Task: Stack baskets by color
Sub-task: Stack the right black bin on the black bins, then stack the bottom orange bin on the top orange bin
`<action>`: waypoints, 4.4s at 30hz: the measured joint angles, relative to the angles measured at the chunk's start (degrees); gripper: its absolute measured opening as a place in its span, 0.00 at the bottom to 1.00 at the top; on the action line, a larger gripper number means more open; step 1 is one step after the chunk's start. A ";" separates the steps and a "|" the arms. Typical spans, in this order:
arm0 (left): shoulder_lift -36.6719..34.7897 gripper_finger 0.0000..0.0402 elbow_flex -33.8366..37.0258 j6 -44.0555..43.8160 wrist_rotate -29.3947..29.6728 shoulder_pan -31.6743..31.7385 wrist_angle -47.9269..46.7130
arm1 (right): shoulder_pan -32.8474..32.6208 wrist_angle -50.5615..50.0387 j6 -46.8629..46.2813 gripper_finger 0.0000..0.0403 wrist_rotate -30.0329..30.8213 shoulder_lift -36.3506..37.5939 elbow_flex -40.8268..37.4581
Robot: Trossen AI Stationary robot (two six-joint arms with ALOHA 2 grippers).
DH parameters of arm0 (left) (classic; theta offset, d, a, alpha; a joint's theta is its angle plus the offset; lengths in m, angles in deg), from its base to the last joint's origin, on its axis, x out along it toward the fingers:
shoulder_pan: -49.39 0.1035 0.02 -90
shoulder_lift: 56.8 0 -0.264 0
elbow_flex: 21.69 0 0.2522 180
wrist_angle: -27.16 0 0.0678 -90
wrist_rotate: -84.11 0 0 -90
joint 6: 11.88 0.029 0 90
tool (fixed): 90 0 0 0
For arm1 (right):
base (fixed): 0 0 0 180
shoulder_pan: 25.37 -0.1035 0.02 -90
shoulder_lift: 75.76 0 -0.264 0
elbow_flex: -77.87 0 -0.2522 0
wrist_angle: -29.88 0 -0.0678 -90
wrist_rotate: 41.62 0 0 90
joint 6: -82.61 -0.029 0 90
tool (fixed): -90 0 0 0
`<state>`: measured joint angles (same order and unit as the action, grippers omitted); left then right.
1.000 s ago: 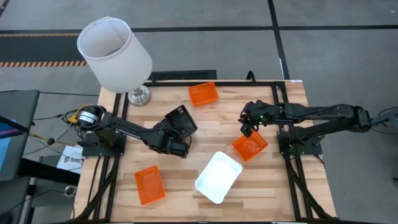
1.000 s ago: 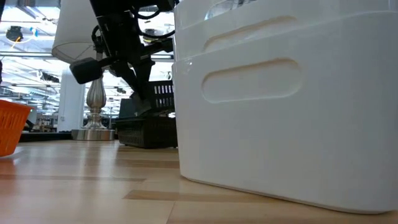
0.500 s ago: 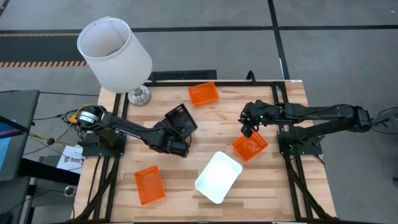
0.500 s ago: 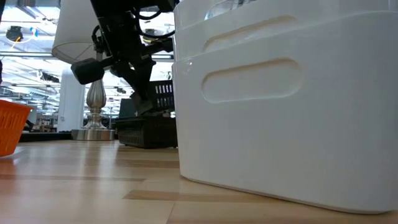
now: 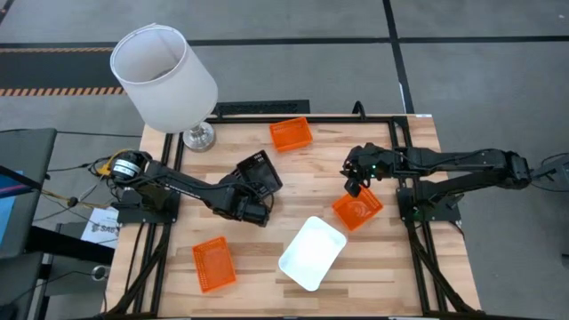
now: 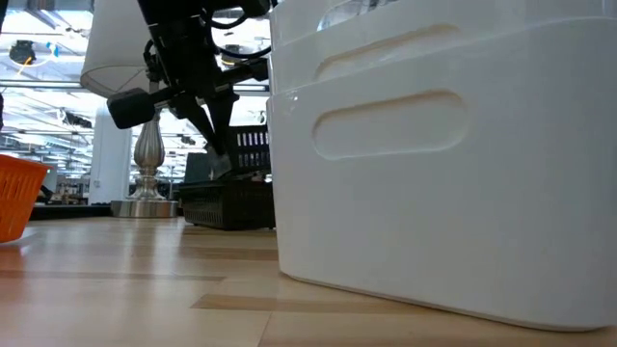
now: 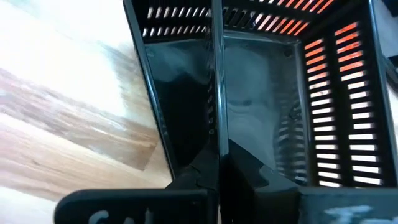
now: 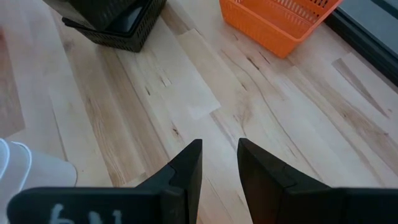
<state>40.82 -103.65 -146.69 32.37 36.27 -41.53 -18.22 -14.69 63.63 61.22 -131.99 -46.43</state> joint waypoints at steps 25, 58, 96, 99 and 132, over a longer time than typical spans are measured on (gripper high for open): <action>0.00 0.29 -0.02 -3.37 -0.73 2.27 -2.69 | 0.01 0.02 1.53 0.31 -0.79 -0.02 -0.02; -0.17 0.28 -6.47 9.17 15.06 2.86 -9.18 | -0.01 0.51 1.49 0.31 -0.83 -0.02 -0.02; -4.65 0.28 -5.75 58.95 -28.64 -15.29 -17.70 | 0.00 0.42 -1.70 0.31 -0.94 -0.02 -0.02; -4.66 0.28 -5.75 63.48 -26.77 -17.66 -17.59 | -0.01 0.42 -1.70 0.31 -0.94 -0.02 -0.02; -4.61 0.31 11.85 68.17 -37.41 -23.64 -2.44 | 0.00 0.48 -3.65 0.31 -0.92 -0.02 -0.02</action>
<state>36.21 -91.80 -78.51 -5.04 12.63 -43.96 -18.23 -14.21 59.98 60.30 -132.01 -46.46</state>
